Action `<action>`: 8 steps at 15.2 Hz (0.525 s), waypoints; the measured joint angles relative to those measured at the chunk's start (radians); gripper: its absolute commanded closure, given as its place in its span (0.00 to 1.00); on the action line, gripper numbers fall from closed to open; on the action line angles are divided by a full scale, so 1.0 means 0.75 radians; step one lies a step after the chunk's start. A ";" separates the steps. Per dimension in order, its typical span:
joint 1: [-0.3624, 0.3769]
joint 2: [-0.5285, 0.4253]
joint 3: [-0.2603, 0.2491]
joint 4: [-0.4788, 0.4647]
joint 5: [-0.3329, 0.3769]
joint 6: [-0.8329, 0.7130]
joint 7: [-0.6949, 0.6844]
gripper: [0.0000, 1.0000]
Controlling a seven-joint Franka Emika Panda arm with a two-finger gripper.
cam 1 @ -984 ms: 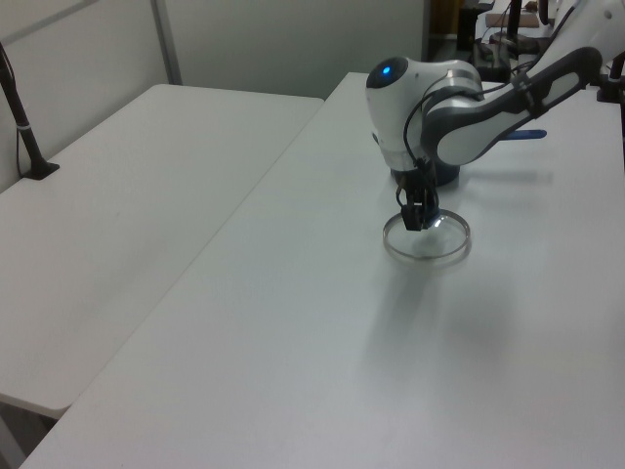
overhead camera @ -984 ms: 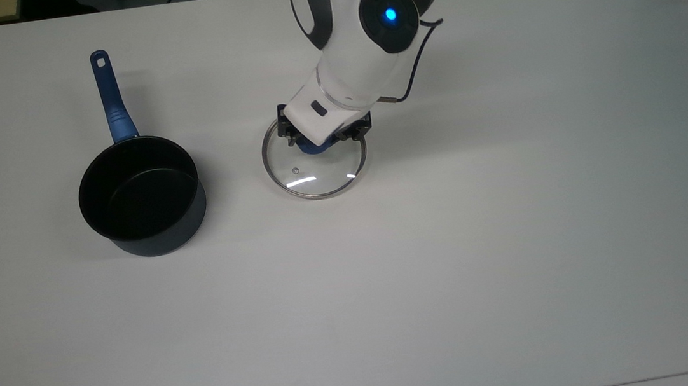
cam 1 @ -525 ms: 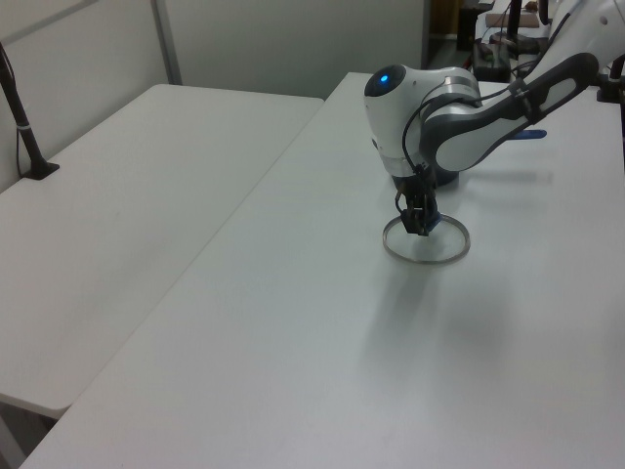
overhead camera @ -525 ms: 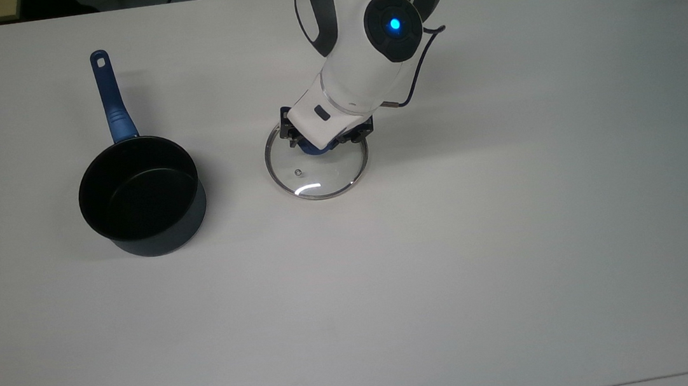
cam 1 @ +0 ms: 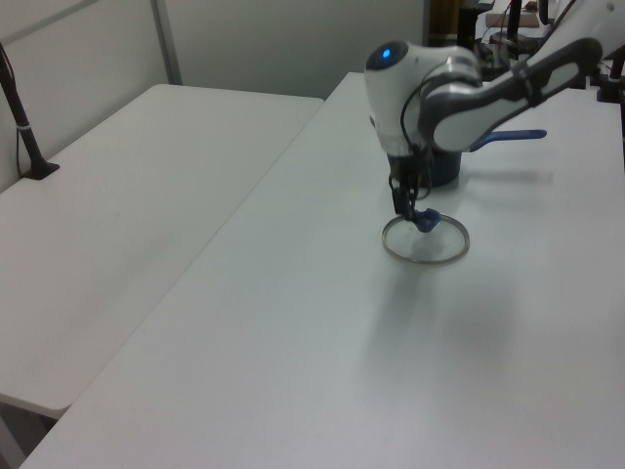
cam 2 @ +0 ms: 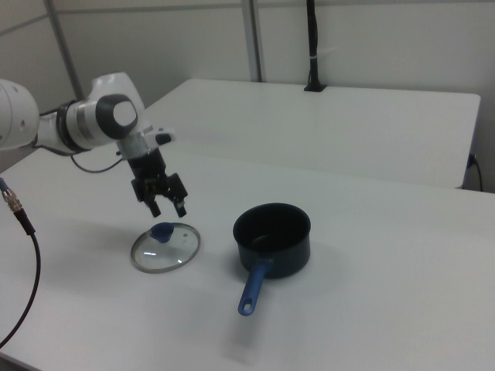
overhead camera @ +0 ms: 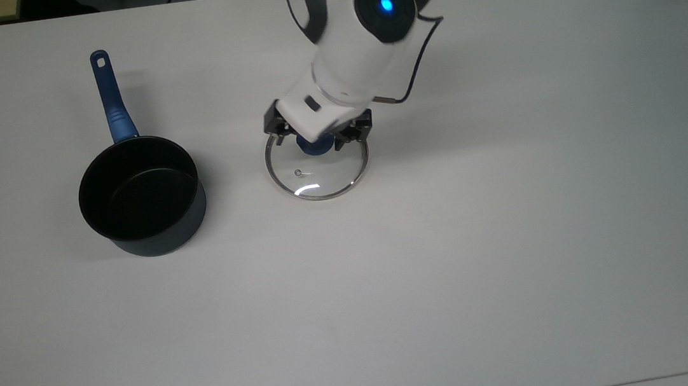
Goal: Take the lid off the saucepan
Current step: 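Open the gripper and raise it off the lid knob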
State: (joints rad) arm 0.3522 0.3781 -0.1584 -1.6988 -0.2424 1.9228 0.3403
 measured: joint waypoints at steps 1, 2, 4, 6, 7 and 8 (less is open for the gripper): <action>-0.018 -0.023 -0.001 0.008 0.006 0.000 0.000 0.00; -0.037 -0.046 -0.001 0.011 0.019 0.000 -0.006 0.00; -0.080 -0.087 0.000 0.014 0.073 0.000 -0.035 0.00; -0.126 -0.127 0.003 0.018 0.130 0.000 -0.076 0.00; -0.147 -0.150 0.003 0.020 0.150 -0.001 -0.097 0.00; -0.169 -0.177 0.003 0.021 0.168 -0.010 -0.123 0.00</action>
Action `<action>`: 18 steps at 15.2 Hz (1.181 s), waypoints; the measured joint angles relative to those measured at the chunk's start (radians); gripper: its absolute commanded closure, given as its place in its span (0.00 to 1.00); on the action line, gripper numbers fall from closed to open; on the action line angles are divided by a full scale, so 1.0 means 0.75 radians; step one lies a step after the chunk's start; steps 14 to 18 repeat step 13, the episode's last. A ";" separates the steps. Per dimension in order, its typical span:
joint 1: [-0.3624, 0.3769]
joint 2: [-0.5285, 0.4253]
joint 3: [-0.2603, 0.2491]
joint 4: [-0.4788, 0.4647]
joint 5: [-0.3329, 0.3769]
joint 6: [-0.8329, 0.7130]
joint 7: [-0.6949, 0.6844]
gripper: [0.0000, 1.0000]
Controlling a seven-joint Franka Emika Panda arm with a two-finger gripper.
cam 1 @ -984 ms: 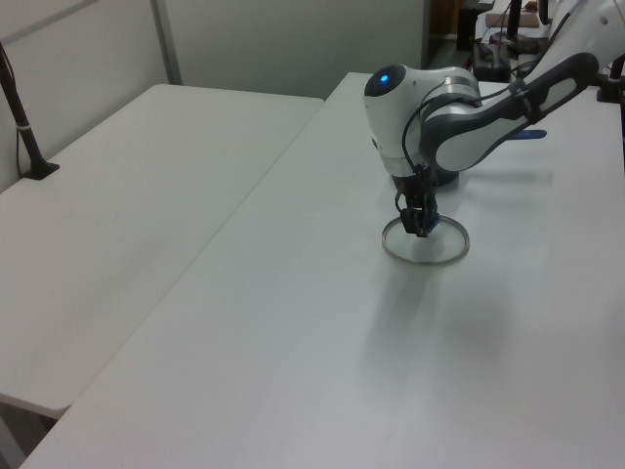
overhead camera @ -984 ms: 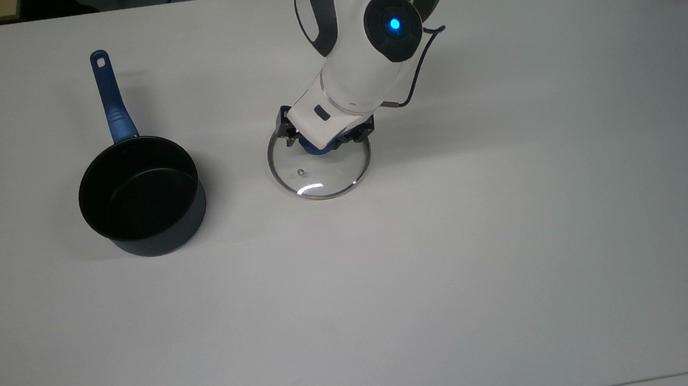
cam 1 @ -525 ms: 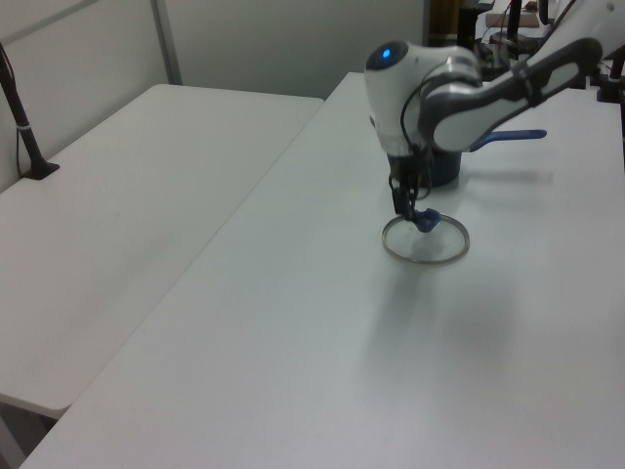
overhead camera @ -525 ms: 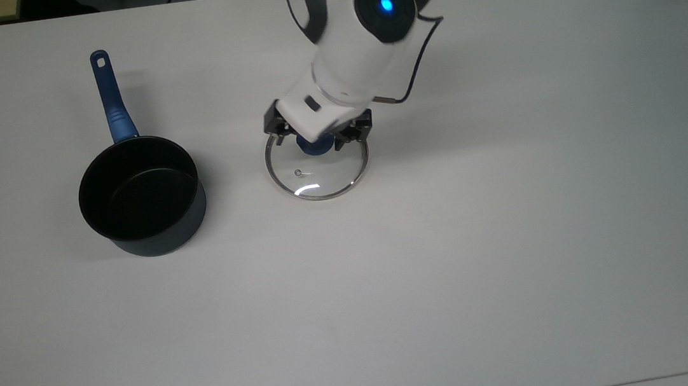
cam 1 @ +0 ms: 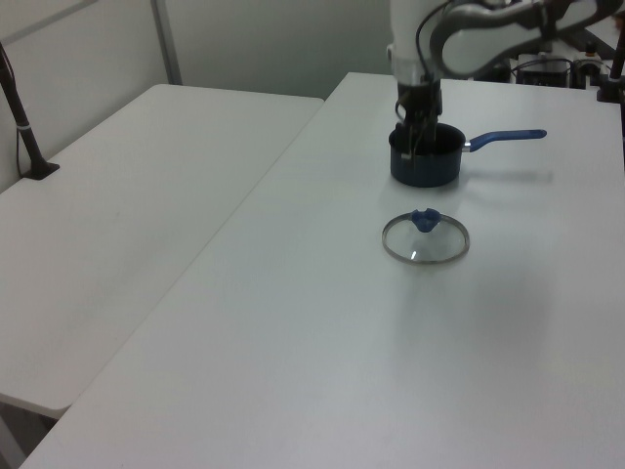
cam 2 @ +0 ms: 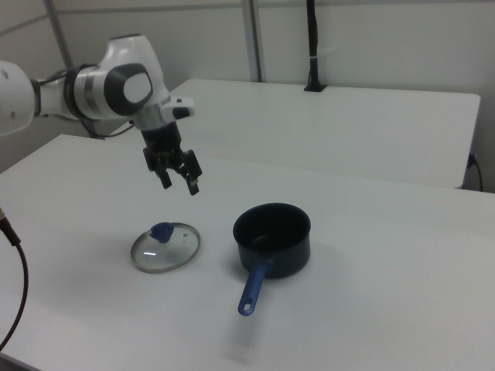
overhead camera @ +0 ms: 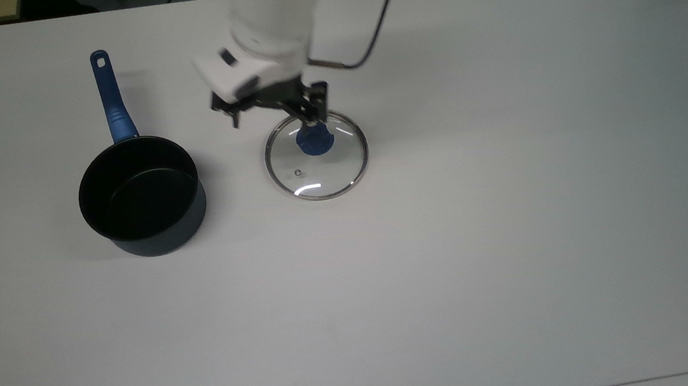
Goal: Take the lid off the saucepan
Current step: 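Open the gripper and raise it off the lid knob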
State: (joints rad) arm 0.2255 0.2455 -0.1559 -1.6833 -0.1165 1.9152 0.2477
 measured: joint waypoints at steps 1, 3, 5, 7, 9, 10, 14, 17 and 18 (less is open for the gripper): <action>-0.022 -0.031 0.000 0.002 0.018 -0.016 -0.031 0.00; -0.074 -0.107 0.000 0.005 0.054 -0.057 -0.100 0.00; -0.150 -0.194 0.007 0.003 0.105 -0.116 -0.182 0.00; -0.241 -0.225 0.076 -0.004 0.126 -0.146 -0.220 0.00; -0.289 -0.224 0.130 -0.010 0.143 -0.154 -0.220 0.00; -0.301 -0.224 0.142 -0.009 0.150 -0.166 -0.220 0.00; -0.314 -0.227 0.146 0.015 0.153 -0.253 -0.220 0.00; -0.314 -0.227 0.146 0.015 0.153 -0.253 -0.220 0.00; -0.314 -0.227 0.146 0.015 0.153 -0.253 -0.220 0.00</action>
